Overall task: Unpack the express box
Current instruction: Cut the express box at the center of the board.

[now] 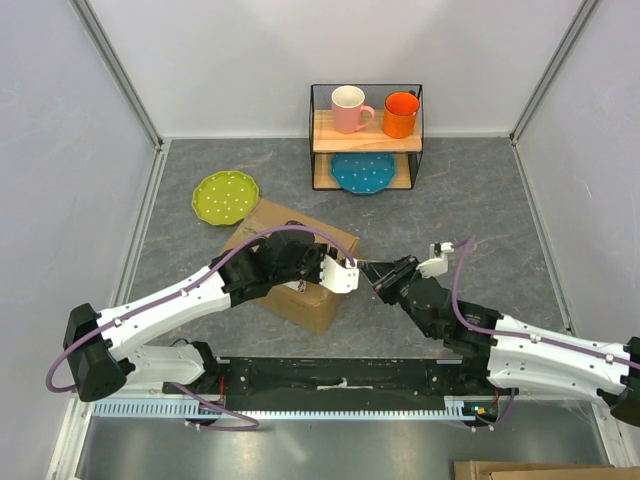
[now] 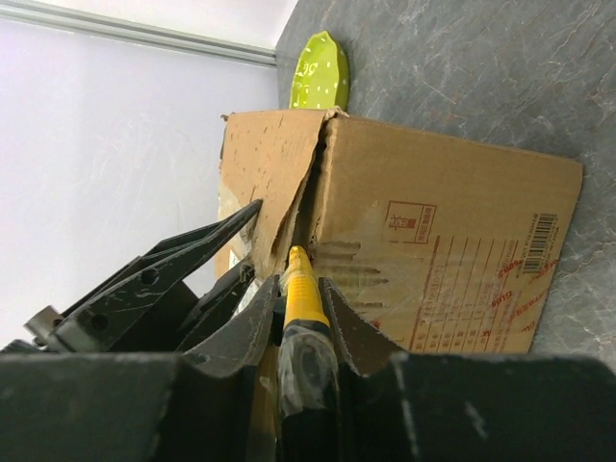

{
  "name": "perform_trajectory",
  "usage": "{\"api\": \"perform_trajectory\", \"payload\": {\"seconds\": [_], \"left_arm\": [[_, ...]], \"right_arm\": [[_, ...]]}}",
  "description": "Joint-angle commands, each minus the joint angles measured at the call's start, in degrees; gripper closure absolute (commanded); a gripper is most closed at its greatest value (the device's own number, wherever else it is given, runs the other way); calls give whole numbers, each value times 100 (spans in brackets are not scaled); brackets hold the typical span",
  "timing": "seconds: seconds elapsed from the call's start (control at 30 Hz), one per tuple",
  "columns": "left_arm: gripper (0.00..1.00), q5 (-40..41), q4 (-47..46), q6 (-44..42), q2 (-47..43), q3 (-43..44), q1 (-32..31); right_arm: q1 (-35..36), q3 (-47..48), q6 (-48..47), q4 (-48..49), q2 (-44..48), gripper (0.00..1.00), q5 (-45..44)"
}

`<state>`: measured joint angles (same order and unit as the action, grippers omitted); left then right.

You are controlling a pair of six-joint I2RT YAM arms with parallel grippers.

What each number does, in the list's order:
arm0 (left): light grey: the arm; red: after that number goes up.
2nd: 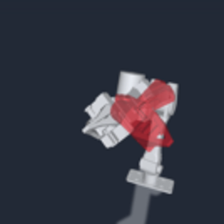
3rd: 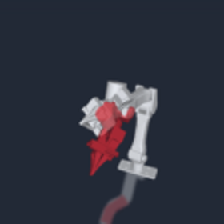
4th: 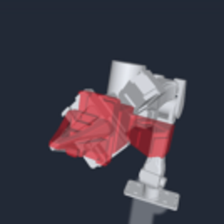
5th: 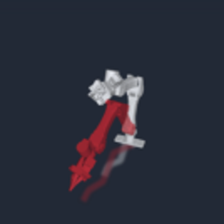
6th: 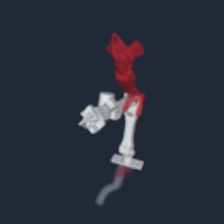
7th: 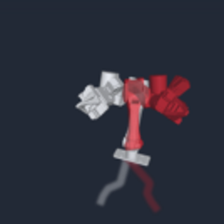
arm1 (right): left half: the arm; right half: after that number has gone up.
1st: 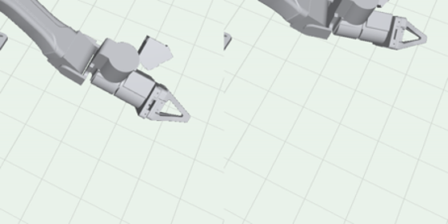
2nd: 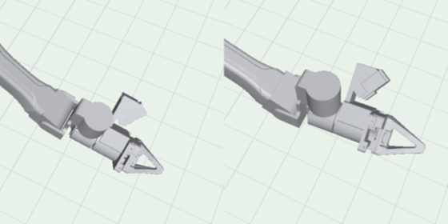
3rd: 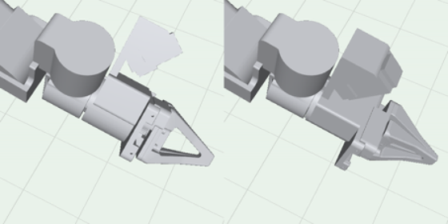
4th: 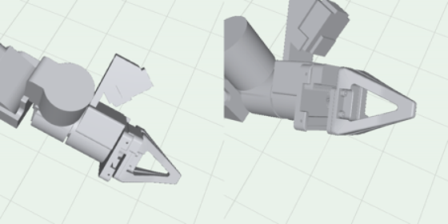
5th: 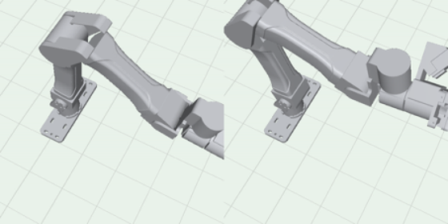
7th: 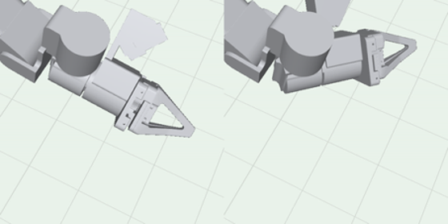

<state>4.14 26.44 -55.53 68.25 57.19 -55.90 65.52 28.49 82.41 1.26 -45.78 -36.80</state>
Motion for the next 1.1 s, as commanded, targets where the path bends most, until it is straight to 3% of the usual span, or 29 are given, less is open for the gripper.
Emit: {"api": "perform_trajectory", "payload": {"seconds": [0.0,0.4,0.77,1.07], "left_arm": [[98,25,46,323,-84,-111,-9],[98,78,-16,306,-75,-94,-18],[98,69,28,314,-101,-67,-26],[98,69,46,314,-119,-67,-18]], "right_arm": [[31,-133,328,51,499,100,-29],[31,-28,495,-407,342,100,454],[31,25,320,-697,667,100,-73],[40,210,179,-539,342,100,-126]]}}
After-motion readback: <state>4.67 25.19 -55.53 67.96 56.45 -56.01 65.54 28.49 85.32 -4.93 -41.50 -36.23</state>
